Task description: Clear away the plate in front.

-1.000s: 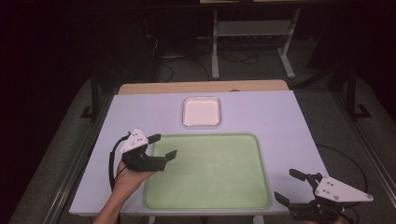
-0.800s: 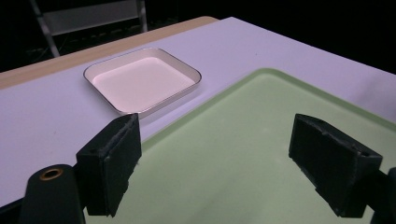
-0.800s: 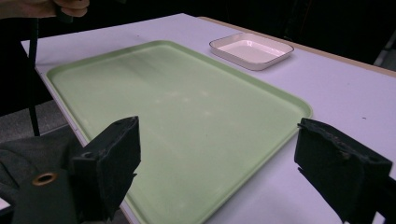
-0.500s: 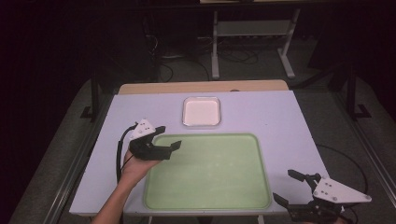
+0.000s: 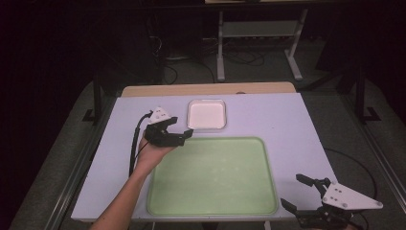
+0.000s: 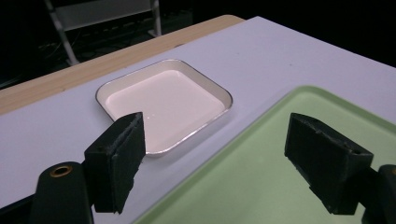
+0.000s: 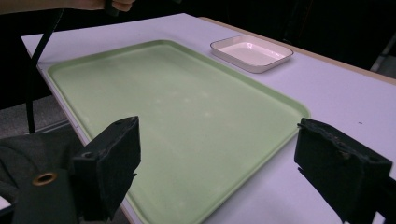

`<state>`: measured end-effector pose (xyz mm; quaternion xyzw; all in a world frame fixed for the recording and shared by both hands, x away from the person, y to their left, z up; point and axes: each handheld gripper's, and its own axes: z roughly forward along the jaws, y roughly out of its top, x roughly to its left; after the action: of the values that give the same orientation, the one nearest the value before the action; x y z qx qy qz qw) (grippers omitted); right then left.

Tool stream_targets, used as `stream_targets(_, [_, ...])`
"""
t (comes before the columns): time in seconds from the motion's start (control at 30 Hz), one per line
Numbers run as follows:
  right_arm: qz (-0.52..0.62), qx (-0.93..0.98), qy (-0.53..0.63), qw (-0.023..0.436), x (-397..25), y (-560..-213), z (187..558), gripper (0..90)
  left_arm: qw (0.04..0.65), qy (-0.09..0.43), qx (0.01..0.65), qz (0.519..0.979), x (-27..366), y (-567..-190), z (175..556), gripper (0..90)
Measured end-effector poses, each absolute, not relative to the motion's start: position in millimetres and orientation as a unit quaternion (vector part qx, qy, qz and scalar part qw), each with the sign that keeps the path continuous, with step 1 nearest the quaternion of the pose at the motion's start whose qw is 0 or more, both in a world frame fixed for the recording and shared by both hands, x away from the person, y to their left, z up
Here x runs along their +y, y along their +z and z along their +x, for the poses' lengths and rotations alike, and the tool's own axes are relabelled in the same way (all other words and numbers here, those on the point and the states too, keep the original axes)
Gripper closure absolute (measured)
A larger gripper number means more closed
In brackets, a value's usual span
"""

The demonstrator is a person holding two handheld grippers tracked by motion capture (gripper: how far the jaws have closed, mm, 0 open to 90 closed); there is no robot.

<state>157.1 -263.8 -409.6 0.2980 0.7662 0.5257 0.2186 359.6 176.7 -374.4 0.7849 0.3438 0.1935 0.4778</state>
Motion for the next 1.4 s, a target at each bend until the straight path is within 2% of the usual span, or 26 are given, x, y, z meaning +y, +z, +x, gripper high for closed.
stream_targets(0.67, [0.295, 0.761, 0.532, 0.225, -266.6, -405.7, 155.6, 13.7, 0.452, 0.183, 0.394, 0.779, 162.1, -378.7, 422.1, 23.3])
stream_targets(1.4, [0.295, 0.757, 0.536, 0.231, -272.0, -402.6, 155.7, 13.7, 0.409, 0.177, 0.442, 0.779, 146.8, -389.1, 473.4, 26.8])
